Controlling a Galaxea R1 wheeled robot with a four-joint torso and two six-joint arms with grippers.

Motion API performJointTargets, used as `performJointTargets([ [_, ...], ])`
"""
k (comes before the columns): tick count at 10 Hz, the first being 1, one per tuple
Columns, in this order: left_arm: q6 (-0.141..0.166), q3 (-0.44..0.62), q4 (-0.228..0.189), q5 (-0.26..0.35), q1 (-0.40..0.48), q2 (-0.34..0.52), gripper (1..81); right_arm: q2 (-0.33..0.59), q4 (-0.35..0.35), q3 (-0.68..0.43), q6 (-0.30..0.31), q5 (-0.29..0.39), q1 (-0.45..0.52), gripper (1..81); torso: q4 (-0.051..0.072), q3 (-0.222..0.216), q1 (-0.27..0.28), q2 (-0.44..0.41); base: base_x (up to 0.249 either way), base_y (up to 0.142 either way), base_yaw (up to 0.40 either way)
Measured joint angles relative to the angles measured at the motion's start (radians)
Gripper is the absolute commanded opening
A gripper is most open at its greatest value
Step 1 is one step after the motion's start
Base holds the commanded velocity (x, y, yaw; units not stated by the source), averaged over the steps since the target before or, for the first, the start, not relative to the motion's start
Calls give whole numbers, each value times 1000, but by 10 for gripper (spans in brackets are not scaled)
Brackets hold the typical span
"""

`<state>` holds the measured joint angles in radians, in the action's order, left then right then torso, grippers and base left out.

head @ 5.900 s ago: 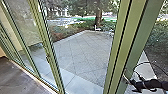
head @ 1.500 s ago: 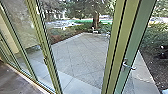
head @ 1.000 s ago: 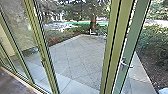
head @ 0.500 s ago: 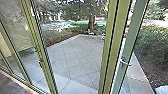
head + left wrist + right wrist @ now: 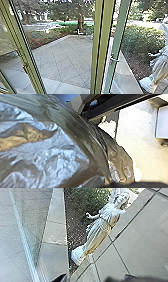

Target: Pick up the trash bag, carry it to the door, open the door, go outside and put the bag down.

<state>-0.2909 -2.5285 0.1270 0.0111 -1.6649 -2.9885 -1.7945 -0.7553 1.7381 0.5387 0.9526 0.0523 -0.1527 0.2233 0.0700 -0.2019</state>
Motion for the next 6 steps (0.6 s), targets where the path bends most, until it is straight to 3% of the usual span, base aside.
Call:
performJointTargets([
  [3,0,0,0,0,-1,-1,10,-17,-9,64,-40,-74,-23,811,-5,0,0,0,0,0,0],
  [6,4,0,0,0,-1,3,10,-50,19,143,-69,-97,-24,811,-5,0,-1,0,0,0,0],
])
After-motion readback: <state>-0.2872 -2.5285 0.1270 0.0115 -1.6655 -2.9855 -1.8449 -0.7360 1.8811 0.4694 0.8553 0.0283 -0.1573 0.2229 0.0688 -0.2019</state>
